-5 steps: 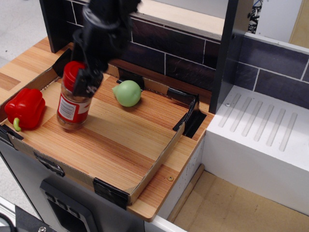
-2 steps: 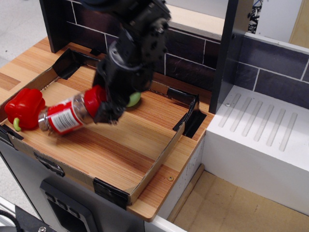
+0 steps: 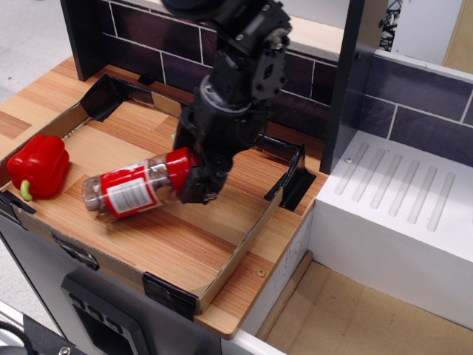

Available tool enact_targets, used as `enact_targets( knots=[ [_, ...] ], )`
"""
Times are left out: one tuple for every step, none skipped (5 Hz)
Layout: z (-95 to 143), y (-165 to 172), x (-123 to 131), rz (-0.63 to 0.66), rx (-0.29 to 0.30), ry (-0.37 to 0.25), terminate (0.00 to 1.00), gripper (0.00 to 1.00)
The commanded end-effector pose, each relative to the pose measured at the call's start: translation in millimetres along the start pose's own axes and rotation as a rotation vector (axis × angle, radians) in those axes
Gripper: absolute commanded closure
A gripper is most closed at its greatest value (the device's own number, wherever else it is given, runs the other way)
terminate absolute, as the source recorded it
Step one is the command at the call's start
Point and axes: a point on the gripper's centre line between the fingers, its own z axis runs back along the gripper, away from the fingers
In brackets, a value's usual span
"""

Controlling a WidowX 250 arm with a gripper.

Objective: Topple basil bottle

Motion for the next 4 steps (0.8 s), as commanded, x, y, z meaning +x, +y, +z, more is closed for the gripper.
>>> enact_targets(
  knots=[
    [0,12,12,0.223,-0.061,-0.059,0.00,0.00],
    [16,14,6,0.267,-0.121,-0.122,0.00,0.00],
    [42,22,-2,0.337,-0.148,-0.160,0.00,0.00],
    [62,30,-8,0.497,-0.090,-0.284,0.00,0.00]
  ],
)
